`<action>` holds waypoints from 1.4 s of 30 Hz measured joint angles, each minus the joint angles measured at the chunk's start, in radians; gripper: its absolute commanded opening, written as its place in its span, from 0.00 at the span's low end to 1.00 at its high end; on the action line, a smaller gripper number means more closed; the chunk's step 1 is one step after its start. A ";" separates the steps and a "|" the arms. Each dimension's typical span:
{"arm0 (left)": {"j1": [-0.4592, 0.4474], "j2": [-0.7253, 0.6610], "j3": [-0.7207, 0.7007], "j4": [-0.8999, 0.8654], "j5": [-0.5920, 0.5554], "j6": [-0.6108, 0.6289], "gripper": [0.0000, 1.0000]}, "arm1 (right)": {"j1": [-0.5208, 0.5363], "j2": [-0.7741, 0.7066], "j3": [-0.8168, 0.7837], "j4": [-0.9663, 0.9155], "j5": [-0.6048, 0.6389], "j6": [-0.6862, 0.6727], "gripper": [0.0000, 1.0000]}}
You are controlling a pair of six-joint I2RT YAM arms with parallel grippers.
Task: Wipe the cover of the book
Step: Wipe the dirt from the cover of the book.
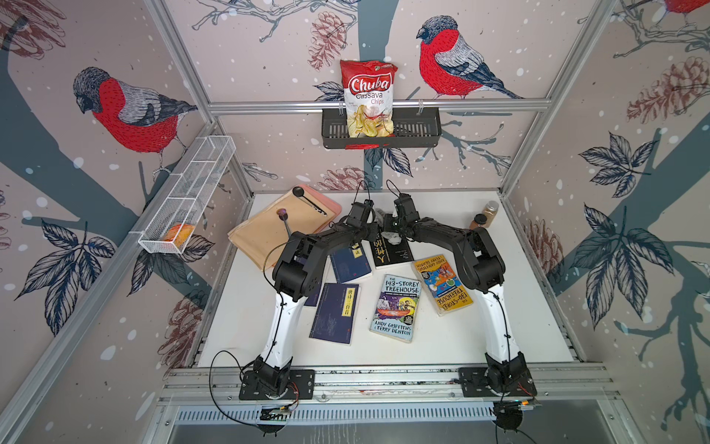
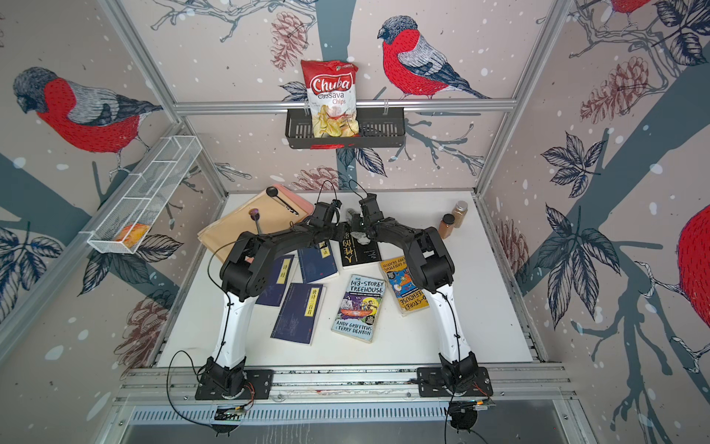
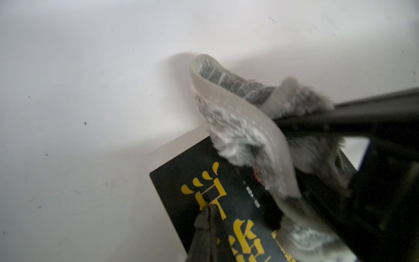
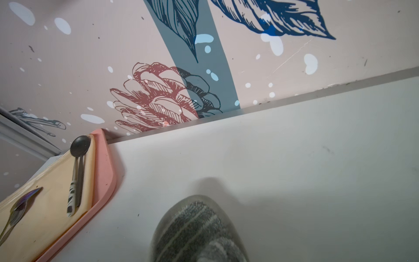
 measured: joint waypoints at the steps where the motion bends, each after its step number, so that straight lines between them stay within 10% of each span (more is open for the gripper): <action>1: 0.002 -0.001 -0.003 0.003 0.008 0.000 0.05 | 0.004 -0.044 -0.072 0.021 0.001 -0.001 0.02; 10: 0.012 -0.015 -0.026 0.027 0.047 -0.006 0.05 | 0.034 -0.370 -0.532 0.076 0.008 -0.019 0.03; 24: 0.018 -0.016 -0.037 0.036 0.068 -0.016 0.04 | -0.022 0.025 0.062 -0.040 -0.053 -0.018 0.02; 42: 0.027 -0.019 -0.042 0.040 0.095 -0.023 0.04 | 0.117 -0.314 -0.473 0.076 0.009 0.060 0.05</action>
